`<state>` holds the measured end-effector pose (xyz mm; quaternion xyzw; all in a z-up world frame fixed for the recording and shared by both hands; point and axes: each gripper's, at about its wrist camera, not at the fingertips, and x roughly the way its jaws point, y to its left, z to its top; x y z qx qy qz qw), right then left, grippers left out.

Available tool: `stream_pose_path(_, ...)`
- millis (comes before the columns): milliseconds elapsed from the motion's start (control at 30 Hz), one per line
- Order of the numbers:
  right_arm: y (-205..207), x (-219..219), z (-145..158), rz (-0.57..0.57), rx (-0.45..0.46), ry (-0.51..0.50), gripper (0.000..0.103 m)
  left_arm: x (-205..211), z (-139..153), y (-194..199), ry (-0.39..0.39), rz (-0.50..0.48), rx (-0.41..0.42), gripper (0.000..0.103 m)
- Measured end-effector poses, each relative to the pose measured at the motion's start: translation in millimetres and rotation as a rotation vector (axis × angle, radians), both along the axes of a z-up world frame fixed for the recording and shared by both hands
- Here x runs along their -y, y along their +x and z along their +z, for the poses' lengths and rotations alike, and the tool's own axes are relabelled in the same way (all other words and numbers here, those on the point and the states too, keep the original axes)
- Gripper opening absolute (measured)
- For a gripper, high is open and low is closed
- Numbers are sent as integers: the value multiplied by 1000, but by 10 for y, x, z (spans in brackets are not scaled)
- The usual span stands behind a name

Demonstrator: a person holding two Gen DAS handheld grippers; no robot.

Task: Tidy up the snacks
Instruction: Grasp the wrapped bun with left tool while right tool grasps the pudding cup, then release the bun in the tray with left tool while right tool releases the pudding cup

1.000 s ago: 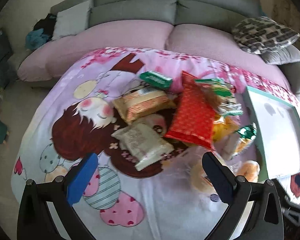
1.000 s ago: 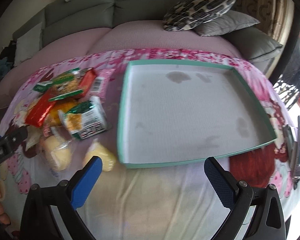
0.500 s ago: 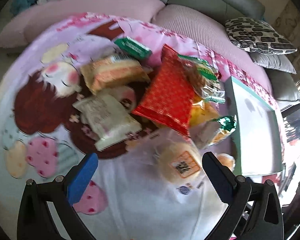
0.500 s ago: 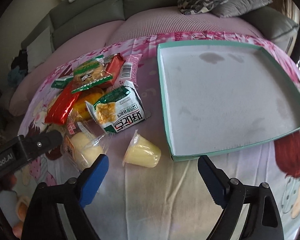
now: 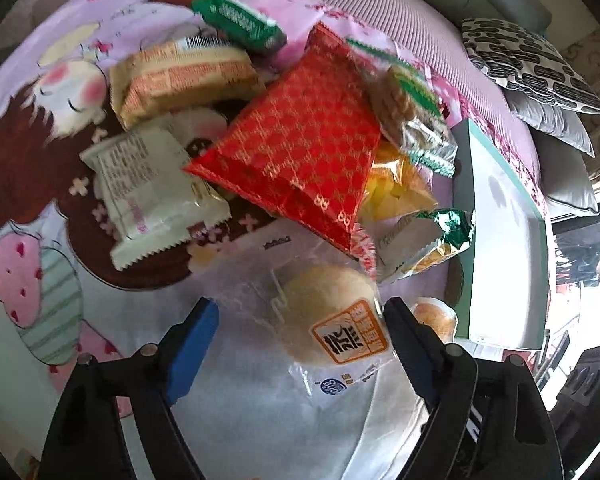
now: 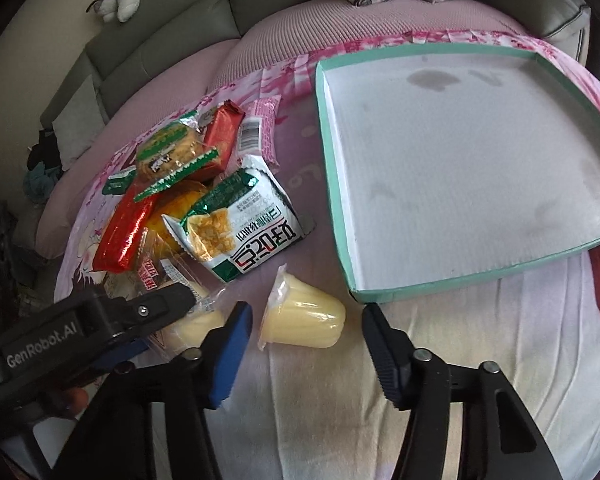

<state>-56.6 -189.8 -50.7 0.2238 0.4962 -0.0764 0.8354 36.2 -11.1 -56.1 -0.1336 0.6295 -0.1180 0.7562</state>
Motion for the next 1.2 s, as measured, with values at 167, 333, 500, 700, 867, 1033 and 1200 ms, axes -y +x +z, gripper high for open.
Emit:
stream_pose_path(167, -17, 15, -39, 3, 0, 3, 44, 118, -81, -36, -4, -2, 1, 79)
stream_pose_path(333, -24, -3, -59, 0, -2, 6, 41, 194, -43, -85, -45, 0, 0, 65)
stream_pose_path(500, -47, -16, -27, 0, -2, 7, 41, 229, 45, -167, -50, -12, 13, 57)
stream_pose_path(700, -113, 1, 48, -8, 8, 3, 39, 182, 105, -286, -48, -9, 16, 56)
stream_pose_path(867, -134, 8, 116, -9, 13, 2, 39, 177, 68, -345, -55, -6, 16, 55)
stream_pose_path(1033, -216, 16, 264, -4, 54, -6, 39, 137, 158, -456, -59, -6, 44, 55)
stream_pose_path(1200, -298, 38, 422, -17, 103, -22, 39, 79, 262, -490, -68, -3, 81, 55)
